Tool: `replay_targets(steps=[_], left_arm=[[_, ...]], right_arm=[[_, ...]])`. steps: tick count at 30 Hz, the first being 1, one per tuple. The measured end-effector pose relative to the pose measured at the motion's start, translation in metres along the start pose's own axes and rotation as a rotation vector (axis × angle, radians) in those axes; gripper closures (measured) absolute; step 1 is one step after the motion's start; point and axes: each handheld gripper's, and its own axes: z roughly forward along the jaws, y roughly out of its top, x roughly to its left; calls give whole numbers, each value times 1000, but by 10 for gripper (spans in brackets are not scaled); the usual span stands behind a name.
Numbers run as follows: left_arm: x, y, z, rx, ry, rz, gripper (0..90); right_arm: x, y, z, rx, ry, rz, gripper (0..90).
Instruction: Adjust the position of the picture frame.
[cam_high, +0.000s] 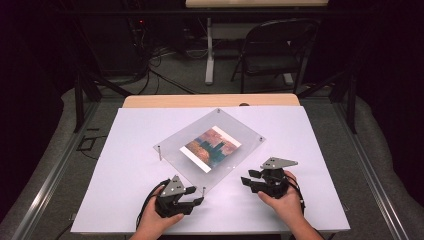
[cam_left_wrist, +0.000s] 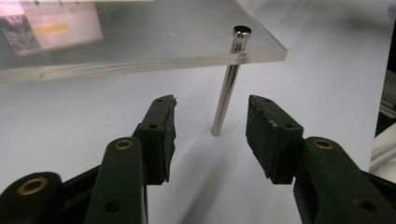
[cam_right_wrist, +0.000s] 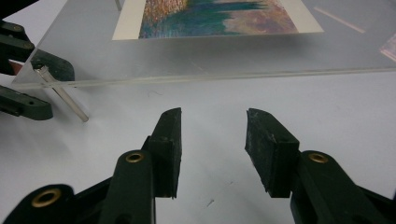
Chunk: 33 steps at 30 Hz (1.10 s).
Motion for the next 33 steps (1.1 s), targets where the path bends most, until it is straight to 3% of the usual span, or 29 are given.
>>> replay_targets(steps=[6, 12, 15, 22, 23, 24, 27, 31, 33], left_arm=[[2, -5, -14, -22, 20, 9, 459], [11, -11, -28, -5, 28, -35, 429], [17, -12, -36, -9, 54, -38, 434], [35, -14, -52, -16, 97, -106, 458], [44, -16, -57, -23, 128, -117, 449], [44, -16, -57, -23, 128, -117, 445], [65, -17, -68, -63, 216, -162, 447], [80, -17, -69, -90, 259, -194, 497], [95, -17, -67, -88, 297, -238, 537]], right_arm=[[0, 0, 2, -7, 7, 3, 535], [-1, 0, 2, -16, 12, 13, 530], [-1, 0, 1, -22, 14, 17, 527], [-2, -1, 2, -24, 25, 28, 519], [-2, -1, 3, -22, 27, 30, 518], [-2, -1, 3, -21, 27, 27, 518], [-1, 0, 3, -21, 33, 31, 518], [-2, 0, 3, -25, 34, 27, 518], [-2, 0, 2, -27, 36, 30, 519]])
